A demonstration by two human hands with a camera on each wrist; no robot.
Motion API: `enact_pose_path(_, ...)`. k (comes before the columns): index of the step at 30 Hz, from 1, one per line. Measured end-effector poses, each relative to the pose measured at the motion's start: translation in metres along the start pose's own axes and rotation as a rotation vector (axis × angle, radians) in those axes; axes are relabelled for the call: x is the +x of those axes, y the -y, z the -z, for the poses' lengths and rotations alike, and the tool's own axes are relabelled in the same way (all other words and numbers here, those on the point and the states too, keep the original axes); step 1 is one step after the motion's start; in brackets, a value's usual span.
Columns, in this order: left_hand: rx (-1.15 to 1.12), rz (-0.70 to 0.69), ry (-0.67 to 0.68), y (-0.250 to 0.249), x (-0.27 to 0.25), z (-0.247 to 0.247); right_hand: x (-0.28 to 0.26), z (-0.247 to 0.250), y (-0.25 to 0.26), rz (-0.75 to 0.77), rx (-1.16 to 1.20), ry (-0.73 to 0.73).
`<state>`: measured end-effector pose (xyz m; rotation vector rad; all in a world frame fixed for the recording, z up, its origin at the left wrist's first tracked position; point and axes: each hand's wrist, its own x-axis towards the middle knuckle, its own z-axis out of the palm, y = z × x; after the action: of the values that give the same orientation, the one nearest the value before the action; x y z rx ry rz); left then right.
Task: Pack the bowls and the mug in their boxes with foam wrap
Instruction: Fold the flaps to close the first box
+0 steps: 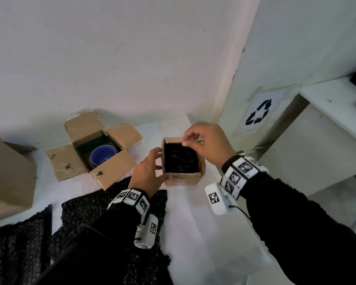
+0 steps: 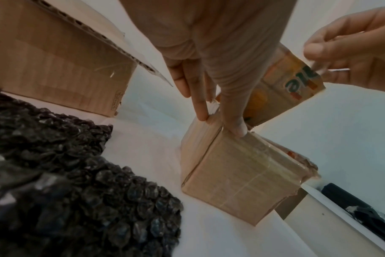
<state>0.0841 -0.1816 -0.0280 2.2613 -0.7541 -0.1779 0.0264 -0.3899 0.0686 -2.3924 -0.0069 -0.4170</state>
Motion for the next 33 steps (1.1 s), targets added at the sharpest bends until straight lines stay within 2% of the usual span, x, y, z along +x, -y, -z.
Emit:
enact_pose_path(4,-0.094,0.06,-0.028,-0.005,-0.002,-0.001,-0.039,-0.027,-0.011,0.069,-0.147,0.103)
enact_pose_path(8,-0.042,0.053,-0.025,-0.007,-0.004,-0.004,-0.069,-0.059,-0.034,0.101,-0.256,0.155)
enact_pose_path(12,0.033,0.002,-0.004,-0.006,-0.006,-0.006,-0.079,-0.078,-0.045,0.142,-0.319,0.067)
enact_pose_path(15,0.058,-0.035,0.031,-0.003,-0.007,-0.002,-0.082,-0.083,-0.05,0.239,-0.408,-0.022)
enact_pose_path(19,0.086,-0.062,0.016,0.0,-0.008,-0.002,-0.097,-0.088,-0.065,0.374,-0.453,0.022)
enact_pose_path(21,0.099,-0.042,0.002,0.001,-0.008,-0.005,-0.106,-0.085,-0.069,0.308,-0.399,-0.004)
enact_pose_path(25,0.047,-0.053,-0.02,0.001,-0.01,-0.007,-0.098,-0.065,-0.057,0.064,-0.394,-0.144)
enact_pose_path(28,0.016,-0.054,0.009,0.005,-0.011,-0.005,-0.077,-0.059,-0.051,-0.089,-0.407,-0.093)
enact_pose_path(30,0.014,-0.068,0.003,0.006,-0.01,-0.005,-0.069,-0.062,-0.052,-0.117,-0.409,-0.06)
enact_pose_path(33,0.012,-0.079,-0.021,0.007,-0.01,-0.008,-0.069,-0.066,-0.058,-0.035,-0.395,-0.029)
